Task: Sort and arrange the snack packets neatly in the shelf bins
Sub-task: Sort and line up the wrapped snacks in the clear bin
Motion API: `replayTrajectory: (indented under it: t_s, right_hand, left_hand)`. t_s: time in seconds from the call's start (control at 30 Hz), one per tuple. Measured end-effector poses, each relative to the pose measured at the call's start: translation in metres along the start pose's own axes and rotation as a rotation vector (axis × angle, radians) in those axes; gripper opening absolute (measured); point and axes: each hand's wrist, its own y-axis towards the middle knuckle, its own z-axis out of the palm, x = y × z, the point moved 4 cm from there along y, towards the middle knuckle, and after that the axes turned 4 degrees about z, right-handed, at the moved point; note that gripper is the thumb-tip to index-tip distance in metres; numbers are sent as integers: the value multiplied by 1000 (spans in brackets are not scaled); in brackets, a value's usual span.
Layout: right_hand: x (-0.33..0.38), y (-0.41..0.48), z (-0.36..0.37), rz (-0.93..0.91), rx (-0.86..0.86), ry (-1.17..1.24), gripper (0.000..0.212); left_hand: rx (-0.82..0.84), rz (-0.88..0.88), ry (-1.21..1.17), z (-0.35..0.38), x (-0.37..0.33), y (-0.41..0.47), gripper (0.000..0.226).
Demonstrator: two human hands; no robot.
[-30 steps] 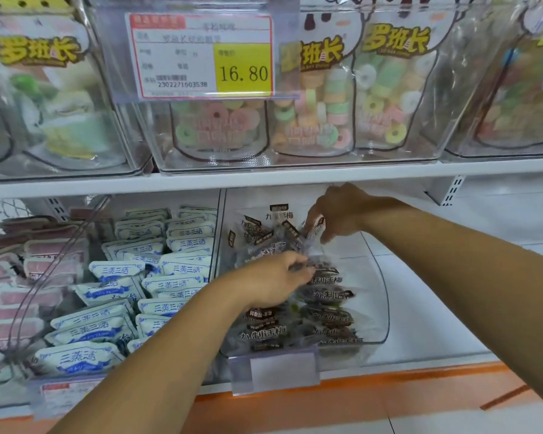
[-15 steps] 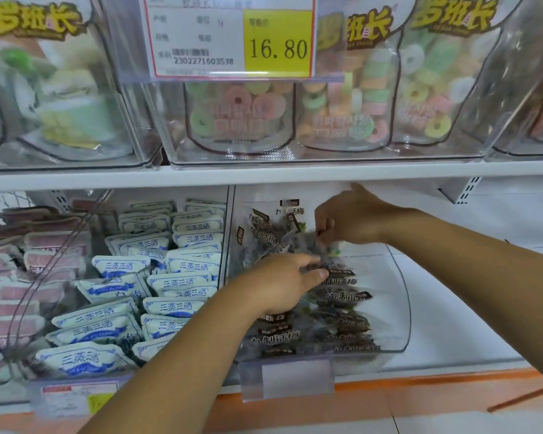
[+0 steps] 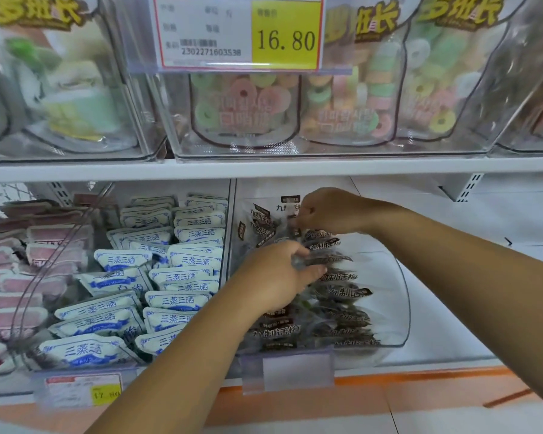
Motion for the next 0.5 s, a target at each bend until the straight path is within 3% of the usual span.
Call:
replayTrajectory:
  t_s: [0.13, 0.27, 0.37, 0.5]
  right_hand:
    - [-21, -5, -8, 51, -141, 420, 21]
    - [-47, -16, -27, 29, -280, 905, 21]
    - [-60, -20, -33, 37, -400, 903, 20]
    - [-58, -24, -30, 31, -468, 867, 14]
  left_hand:
    - [-104, -34, -86, -4, -1, 2, 56]
    - [-82, -51, -55, -2, -8, 21, 84]
    - [-47, -107, -65, 6, -13, 36, 100]
    - [15, -152, -137, 16, -14, 44, 100]
